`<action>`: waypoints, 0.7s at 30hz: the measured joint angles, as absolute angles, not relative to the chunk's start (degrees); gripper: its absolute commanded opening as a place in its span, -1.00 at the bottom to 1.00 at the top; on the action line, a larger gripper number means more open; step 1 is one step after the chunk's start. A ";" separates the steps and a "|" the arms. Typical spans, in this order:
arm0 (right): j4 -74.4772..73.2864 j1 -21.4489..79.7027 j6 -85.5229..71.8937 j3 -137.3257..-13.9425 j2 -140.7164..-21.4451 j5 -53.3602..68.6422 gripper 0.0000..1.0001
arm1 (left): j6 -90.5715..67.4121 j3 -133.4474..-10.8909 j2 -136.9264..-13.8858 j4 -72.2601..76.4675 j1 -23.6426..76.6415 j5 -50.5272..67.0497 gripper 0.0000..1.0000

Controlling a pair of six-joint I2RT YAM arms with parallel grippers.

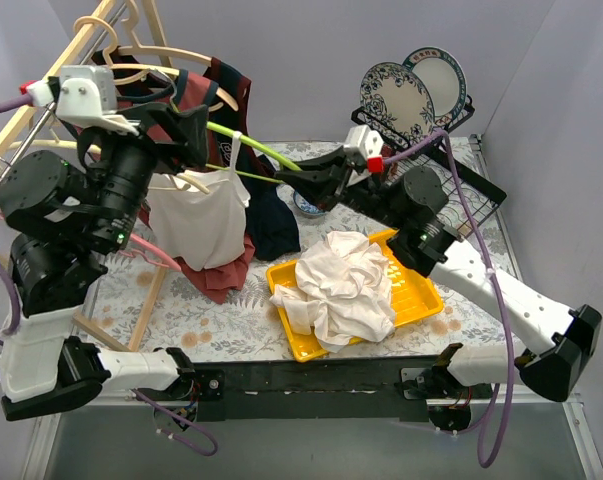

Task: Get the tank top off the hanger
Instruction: Pick up the hanger from the clothesline.

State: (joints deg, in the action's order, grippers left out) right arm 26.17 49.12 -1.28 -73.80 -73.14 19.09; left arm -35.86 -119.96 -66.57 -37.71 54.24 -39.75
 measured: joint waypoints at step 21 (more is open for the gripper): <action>33.63 49.08 -7.53 -60.97 -59.55 20.23 -0.97 | -40.82 -114.56 -64.69 -35.31 54.24 -35.27 0.35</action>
